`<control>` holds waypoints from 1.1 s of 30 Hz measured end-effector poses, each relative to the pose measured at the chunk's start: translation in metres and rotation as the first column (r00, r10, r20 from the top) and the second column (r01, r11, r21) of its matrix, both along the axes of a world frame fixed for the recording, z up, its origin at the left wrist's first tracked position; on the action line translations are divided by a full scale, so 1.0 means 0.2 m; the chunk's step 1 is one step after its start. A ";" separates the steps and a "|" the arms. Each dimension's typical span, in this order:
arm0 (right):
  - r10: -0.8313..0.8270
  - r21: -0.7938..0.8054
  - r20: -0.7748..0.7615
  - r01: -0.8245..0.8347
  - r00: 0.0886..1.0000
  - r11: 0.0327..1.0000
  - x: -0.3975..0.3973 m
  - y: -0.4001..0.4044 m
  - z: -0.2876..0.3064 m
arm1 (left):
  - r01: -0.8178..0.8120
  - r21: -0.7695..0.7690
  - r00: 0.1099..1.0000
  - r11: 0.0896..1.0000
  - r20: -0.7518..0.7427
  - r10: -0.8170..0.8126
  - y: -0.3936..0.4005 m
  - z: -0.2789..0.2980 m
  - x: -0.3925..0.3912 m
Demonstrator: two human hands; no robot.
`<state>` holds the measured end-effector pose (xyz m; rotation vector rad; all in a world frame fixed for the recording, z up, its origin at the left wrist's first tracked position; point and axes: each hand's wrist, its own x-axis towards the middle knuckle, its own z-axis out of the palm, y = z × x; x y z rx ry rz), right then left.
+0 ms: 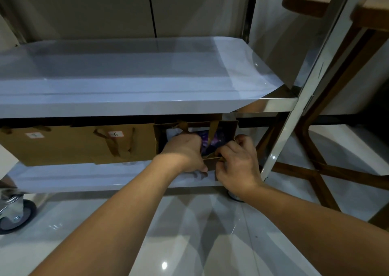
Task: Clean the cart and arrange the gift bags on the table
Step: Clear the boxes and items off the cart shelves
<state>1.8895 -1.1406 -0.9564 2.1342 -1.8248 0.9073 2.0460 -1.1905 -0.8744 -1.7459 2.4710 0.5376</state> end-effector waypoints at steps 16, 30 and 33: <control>0.067 -0.078 0.227 -0.050 0.972 0.996 -0.01 0.04 0.03 | -0.114 -0.005 0.969 0.993 -0.220 0.111 0.13 0.18 -0.02; -0.108 0.514 0.218 -0.020 0.970 0.857 0.22 0.93 0.99 | -0.158 0.169 0.987 0.973 0.053 0.152 0.65 1.14 0.04; -0.122 0.601 0.235 -0.046 0.964 0.798 0.23 1.16 1.35 | -0.125 0.135 0.986 0.983 0.123 0.109 0.86 1.49 0.04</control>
